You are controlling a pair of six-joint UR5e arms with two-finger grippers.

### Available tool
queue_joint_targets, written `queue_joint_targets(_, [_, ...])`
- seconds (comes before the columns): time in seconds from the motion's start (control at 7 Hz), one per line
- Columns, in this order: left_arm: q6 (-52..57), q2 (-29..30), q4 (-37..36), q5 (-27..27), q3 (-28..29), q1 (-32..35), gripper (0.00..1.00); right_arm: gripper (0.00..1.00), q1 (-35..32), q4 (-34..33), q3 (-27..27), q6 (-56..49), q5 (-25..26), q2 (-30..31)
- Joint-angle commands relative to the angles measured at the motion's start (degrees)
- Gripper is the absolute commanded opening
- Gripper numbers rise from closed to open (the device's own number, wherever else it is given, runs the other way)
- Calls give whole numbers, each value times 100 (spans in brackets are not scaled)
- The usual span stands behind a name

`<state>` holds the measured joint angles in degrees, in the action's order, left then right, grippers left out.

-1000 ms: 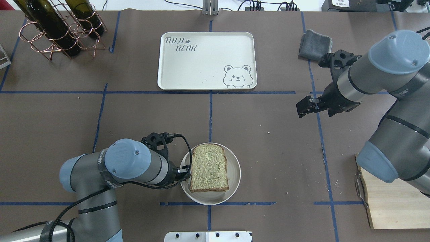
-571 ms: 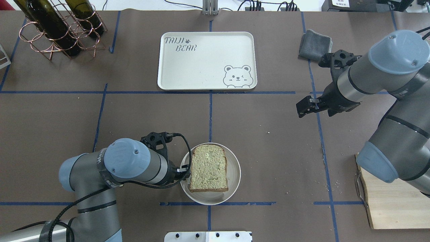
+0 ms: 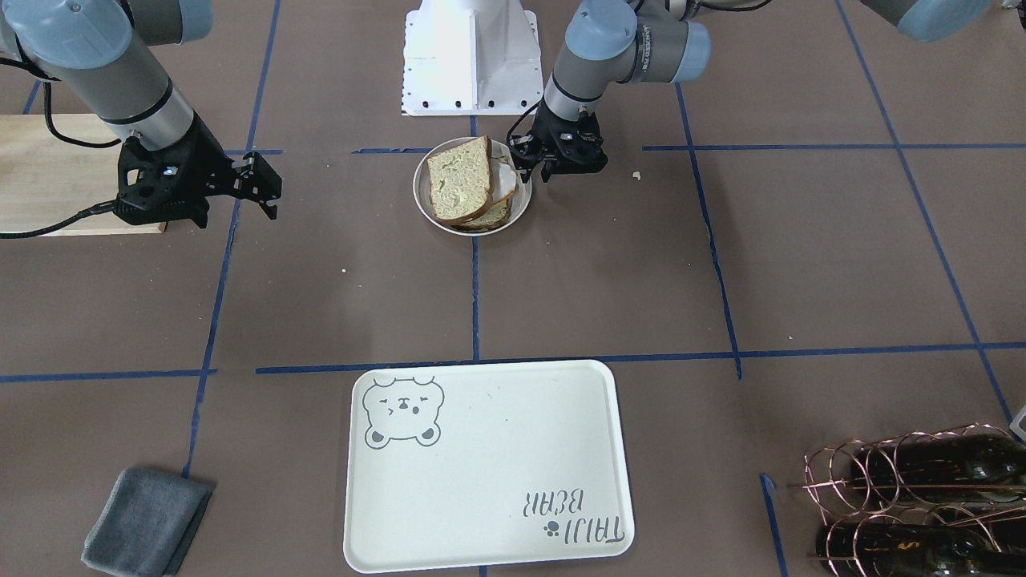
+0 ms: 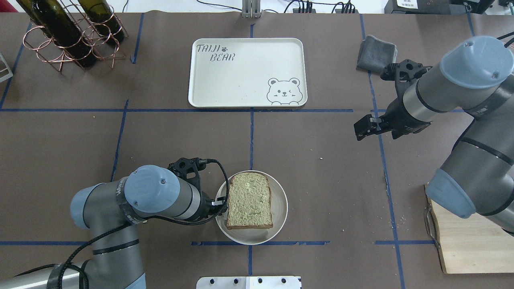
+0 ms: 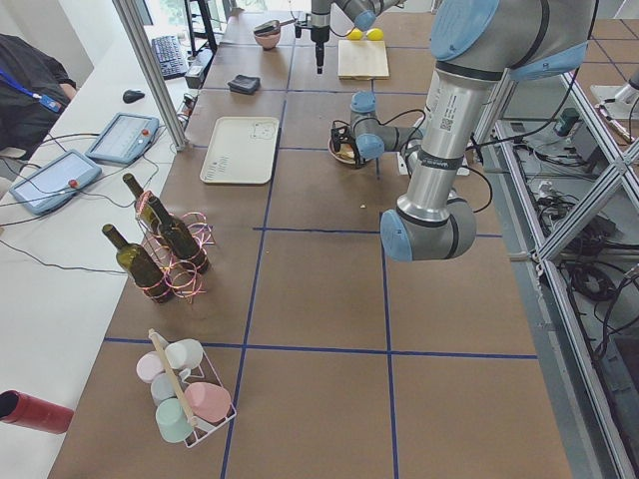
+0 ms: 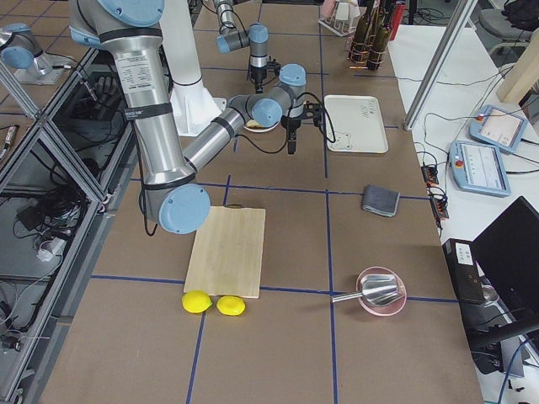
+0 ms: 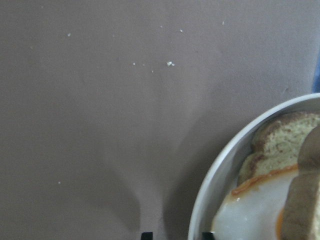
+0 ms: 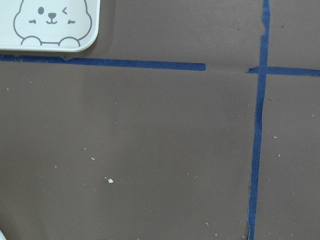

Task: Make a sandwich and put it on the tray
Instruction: 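Grasp the white plate rim with the left gripper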

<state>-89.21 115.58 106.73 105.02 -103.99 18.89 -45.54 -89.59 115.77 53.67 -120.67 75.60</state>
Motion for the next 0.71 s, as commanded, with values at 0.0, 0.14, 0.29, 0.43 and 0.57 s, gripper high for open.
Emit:
queue_joint_targets(0.0, [9, -53, 6, 1, 2, 36, 43, 100, 1, 12, 7, 3, 0, -1])
queue_joint_targets(0.14, [0, -36, 6, 1, 54, 9, 43, 100, 1, 12, -1, 3, 0, 7])
queue_joint_targets(0.29, [0, 8, 23, 1, 98, -17, 43, 100, 1, 12, -1, 3, 0, 8])
queue_joint_targets(0.43, [0, 35, 23, 1, 98, -26, 43, 100, -8, 12, -1, 3, 0, 8])
queue_joint_targets(0.57, [-9, 70, 23, 1, 107, -35, 43, 100, -8, 12, -1, 3, 0, 8])
